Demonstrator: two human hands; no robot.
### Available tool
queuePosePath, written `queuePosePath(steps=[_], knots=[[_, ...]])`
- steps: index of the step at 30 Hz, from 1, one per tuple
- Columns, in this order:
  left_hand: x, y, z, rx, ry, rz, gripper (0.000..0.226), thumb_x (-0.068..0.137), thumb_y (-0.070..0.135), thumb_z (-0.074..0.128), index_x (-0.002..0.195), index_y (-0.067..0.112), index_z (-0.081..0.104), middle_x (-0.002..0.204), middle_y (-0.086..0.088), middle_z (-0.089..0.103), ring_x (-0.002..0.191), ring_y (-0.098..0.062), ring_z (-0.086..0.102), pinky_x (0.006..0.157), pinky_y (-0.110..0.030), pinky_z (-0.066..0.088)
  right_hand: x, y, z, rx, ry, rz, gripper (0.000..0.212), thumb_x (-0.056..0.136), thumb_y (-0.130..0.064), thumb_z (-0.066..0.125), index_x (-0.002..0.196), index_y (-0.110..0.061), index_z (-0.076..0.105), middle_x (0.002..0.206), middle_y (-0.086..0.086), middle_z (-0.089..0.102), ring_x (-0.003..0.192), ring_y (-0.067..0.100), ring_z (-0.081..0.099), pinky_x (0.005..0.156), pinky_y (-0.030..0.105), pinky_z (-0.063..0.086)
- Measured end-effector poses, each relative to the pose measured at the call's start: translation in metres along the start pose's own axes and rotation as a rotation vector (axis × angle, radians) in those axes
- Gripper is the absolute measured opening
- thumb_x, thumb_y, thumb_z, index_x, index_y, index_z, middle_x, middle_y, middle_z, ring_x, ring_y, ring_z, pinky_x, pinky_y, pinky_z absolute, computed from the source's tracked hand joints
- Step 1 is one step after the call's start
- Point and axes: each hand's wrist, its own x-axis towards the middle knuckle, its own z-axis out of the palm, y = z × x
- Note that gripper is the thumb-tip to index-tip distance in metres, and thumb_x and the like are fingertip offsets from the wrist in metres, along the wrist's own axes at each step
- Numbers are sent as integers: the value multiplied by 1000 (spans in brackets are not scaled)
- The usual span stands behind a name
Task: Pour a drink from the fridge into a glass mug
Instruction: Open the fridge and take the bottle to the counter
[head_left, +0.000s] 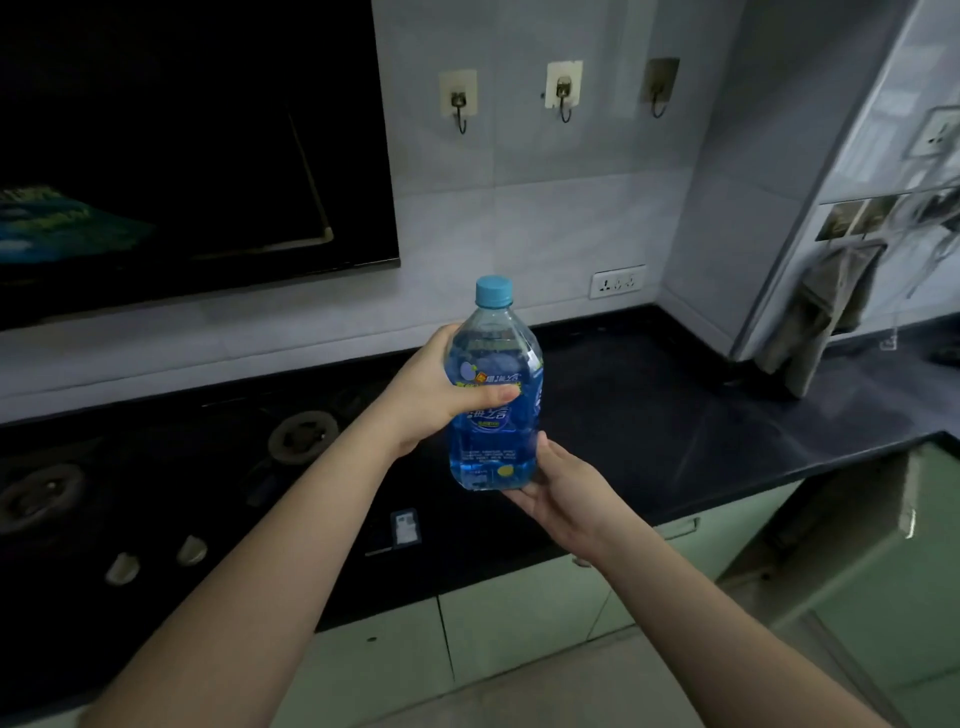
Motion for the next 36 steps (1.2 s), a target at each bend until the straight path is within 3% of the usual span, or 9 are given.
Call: queuePosePath(steps=[8, 15, 19, 22, 23, 27, 30, 34, 36], knots=[[83, -52, -24, 33, -108, -72, 78, 67, 27, 90, 128, 39, 43, 120, 13, 65, 108, -1, 64, 86, -23, 54, 99, -3, -24, -9, 36, -7, 39, 106, -31, 33, 131, -10, 55, 127, 9, 66, 118, 23, 62, 106, 40, 44], [141, -95, -35, 153, -68, -87, 73, 62, 29, 93, 118, 43, 48, 115, 19, 65, 102, 7, 63, 78, -15, 52, 178, -2, -50, 9, 156, 14, 35, 106, -29, 36, 122, -14, 62, 117, 2, 71, 107, 14, 67, 79, 24, 56], [172, -117, -39, 347, -82, -100, 75, 53, 46, 91, 112, 56, 44, 108, 27, 62, 97, 13, 58, 77, -15, 51, 225, -3, -77, -28, 202, 65, 33, 105, -30, 37, 122, -17, 62, 117, 1, 71, 106, 13, 68, 80, 25, 54], [194, -135, -38, 419, -57, -150, 80, 50, 51, 89, 118, 42, 47, 110, 24, 60, 99, 8, 59, 83, -24, 52, 258, 0, -92, -31, 190, 116, 33, 105, -30, 38, 123, -18, 62, 117, 2, 71, 106, 14, 68, 79, 24, 55], [200, -141, -38, 425, -41, -162, 77, 50, 50, 89, 114, 45, 48, 107, 23, 61, 97, 7, 59, 82, -25, 52, 268, 1, -95, -34, 187, 142, 32, 105, -30, 39, 123, -18, 63, 117, 2, 71, 107, 14, 68, 82, 25, 55], [221, -149, -36, 463, -29, -148, 59, 57, 39, 87, 96, 66, 52, 99, 35, 63, 88, 14, 61, 63, -11, 50, 309, 4, -104, -98, 193, 232, 28, 103, -28, 44, 120, -19, 64, 116, 1, 71, 109, 14, 66, 91, 28, 51], [232, -165, -38, 459, 7, -155, 55, 56, 47, 82, 94, 71, 49, 97, 41, 61, 87, 18, 59, 58, -5, 47, 335, 6, -106, -188, 191, 276, 27, 103, -18, 41, 121, -16, 61, 117, 3, 69, 108, 16, 64, 92, 29, 50], [242, -202, -47, 444, 104, -263, 68, 49, 56, 85, 103, 61, 44, 102, 32, 61, 94, 13, 59, 71, -10, 47, 363, 16, -109, -319, 204, 259, 24, 100, -16, 48, 119, -10, 60, 123, 18, 63, 113, 35, 61, 92, 41, 53], [247, -216, -51, 458, 110, -295, 79, 49, 53, 88, 116, 45, 46, 106, 25, 60, 97, 8, 59, 77, -16, 49, 374, 20, -113, -339, 256, 287, 20, 99, -20, 51, 114, -16, 63, 120, 15, 66, 111, 34, 62, 95, 46, 51]])
